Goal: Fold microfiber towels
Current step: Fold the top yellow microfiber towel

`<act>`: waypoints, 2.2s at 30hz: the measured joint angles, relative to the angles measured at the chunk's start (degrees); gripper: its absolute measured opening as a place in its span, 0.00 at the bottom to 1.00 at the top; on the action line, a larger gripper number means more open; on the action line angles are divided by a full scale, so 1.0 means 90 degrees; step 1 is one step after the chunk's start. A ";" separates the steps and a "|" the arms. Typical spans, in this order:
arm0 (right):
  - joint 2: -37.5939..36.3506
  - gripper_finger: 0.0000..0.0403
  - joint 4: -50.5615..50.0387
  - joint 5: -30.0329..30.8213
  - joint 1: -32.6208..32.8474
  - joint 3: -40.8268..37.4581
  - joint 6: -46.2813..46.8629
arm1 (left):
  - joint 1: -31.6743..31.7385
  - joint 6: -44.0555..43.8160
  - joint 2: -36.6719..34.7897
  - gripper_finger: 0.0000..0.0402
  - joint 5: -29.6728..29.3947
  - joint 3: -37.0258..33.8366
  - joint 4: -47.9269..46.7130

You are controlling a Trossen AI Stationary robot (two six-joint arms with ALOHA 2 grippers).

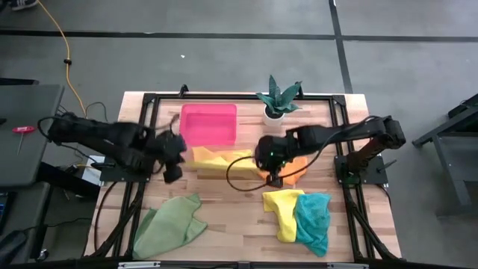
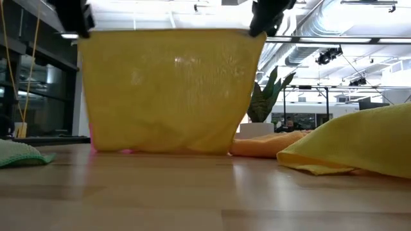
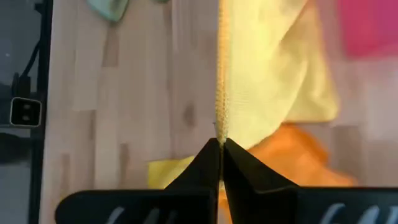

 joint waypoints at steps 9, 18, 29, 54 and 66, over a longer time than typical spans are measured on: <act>0.0000 0.00 0.1911 -0.0696 0.0762 -0.1469 0.1164 | -0.1813 -0.2754 0.0007 0.00 0.0216 -0.1803 0.2554; 0.0000 0.00 0.3540 -0.1183 0.1143 -0.2468 0.2209 | -0.2638 -0.4223 0.0216 0.00 0.0212 -0.2639 0.3952; 0.0002 0.00 0.3834 -0.1728 0.0883 -0.2695 0.2710 | -0.2633 -0.4175 0.0926 0.00 0.0598 -0.2619 0.4521; 0.0434 0.00 0.3525 -0.0152 -0.1077 -0.2541 0.2427 | -0.1035 -0.3670 0.0781 0.00 -0.1376 -0.2665 0.2499; 0.0595 0.00 0.3620 0.0216 -0.1077 -0.2538 0.2544 | -0.0733 -0.3430 0.0899 0.01 -0.1485 -0.2660 0.2355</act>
